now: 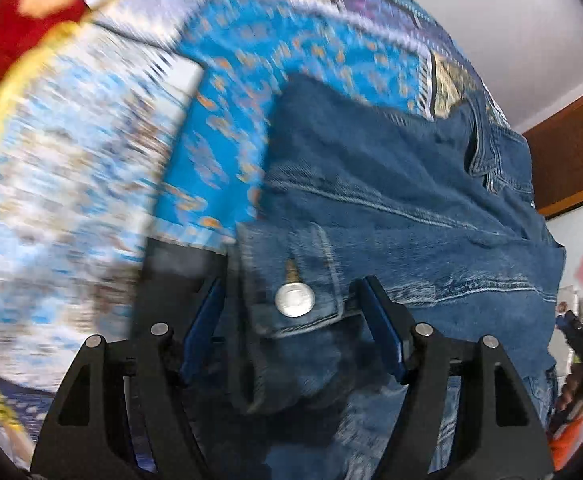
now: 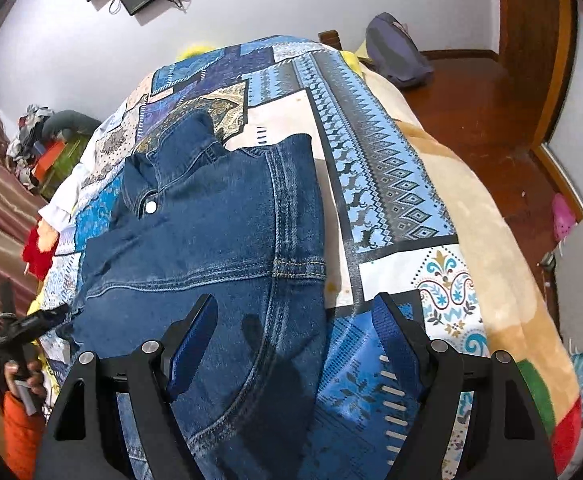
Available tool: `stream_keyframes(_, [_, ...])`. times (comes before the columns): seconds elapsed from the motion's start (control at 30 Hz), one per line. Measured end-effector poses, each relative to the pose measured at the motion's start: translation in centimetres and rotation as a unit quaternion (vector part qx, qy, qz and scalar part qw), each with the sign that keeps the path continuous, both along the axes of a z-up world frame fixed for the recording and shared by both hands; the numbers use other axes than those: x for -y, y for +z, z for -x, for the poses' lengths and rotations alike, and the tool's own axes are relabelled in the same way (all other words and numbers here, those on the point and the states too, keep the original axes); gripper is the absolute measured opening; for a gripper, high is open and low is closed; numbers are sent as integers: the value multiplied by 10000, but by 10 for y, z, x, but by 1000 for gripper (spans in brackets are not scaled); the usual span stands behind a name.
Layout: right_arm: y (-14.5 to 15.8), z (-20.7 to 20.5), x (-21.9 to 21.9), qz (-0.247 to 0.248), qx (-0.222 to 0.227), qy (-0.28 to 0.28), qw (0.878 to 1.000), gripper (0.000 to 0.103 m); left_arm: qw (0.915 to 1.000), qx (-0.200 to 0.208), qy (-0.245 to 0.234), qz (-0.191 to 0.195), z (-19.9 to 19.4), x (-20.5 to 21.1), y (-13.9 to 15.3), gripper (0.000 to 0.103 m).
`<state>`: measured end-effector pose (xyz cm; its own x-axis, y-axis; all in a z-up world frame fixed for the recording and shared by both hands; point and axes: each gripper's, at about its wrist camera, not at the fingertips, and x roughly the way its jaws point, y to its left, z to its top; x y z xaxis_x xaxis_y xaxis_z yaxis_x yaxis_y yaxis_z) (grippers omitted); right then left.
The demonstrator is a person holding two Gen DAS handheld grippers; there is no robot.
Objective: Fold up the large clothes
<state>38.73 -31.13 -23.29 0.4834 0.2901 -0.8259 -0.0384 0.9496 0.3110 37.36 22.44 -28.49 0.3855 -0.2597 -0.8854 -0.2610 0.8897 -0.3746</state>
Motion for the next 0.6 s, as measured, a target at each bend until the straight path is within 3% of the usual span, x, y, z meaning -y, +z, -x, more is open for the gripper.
stream_keyframes(0.1, [-6, -1, 2, -24, -65, -25, 10000, 78, 9990, 80, -72, -440, -1, 17, 0, 68])
stream_keyframes(0.2, [-11, -5, 4, -40, -131, -82, 9999, 78, 9916, 261, -222, -1244, 1, 36, 14, 41])
stream_keyframes(0.3, [-14, -8, 8, -74, -143, -117, 9998, 78, 9717, 498, -450, -2263, 7, 62, 35, 38])
stream_keyframes(0.33, [-13, -9, 8, -98, -128, -119, 9998, 78, 9602, 640, -531, -2668, 11, 73, 44, 37])
stream_keyframes(0.4, [-12, -10, 9, -131, -80, -128, 9998, 78, 9446, 929, -650, -3080, 19, 88, 63, 36])
stream_keyframes(0.6, [-3, -20, 8, -178, 68, -133, 9997, 78, 9339, 1825, -653, -3003, 28, 105, 134, 36])
